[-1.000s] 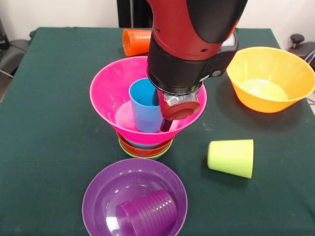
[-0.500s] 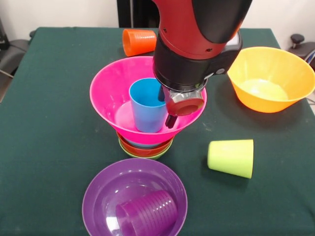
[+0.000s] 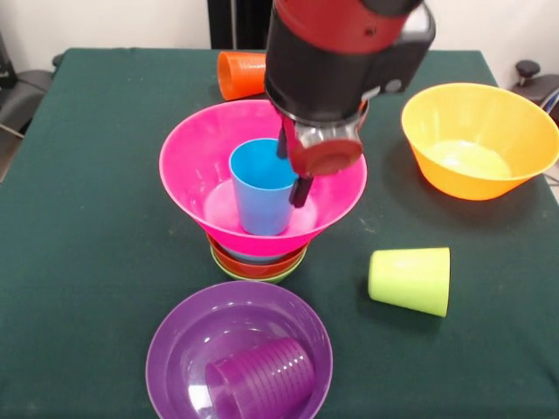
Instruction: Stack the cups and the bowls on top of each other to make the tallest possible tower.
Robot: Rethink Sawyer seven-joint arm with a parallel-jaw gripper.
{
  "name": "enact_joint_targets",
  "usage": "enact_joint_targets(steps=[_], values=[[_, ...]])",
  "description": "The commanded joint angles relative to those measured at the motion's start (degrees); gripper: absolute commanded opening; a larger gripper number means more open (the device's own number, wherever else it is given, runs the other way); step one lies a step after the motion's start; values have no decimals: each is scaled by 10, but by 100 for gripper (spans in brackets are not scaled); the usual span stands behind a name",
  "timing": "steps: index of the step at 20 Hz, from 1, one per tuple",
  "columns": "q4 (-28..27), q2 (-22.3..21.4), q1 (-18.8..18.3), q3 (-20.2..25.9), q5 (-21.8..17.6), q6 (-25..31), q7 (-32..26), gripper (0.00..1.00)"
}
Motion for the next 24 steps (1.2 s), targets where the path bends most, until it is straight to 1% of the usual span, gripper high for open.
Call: enact_joint_targets(steps=[1, 3, 6, 7, 10, 12, 16, 18, 20, 24], values=[[35, -63, -12, 59, -54, 82, -61, 100], [31, -78, -15, 63, -54, 83, -76, 100], [23, -106, -23, 76, -55, 68, -119, 100], [17, -112, -26, 79, -55, 71, -126, 100], [-10, -127, -38, 84, -49, 114, -135, 100], [-20, -132, -47, 86, -52, 131, -146, 100], [9, -143, -57, 99, -69, 114, -177, 100], [24, -151, -67, 104, -82, 106, -208, 100], [42, -162, -78, 112, -95, 87, -243, 100], [43, -175, -98, 123, -119, 92, -272, 100]])
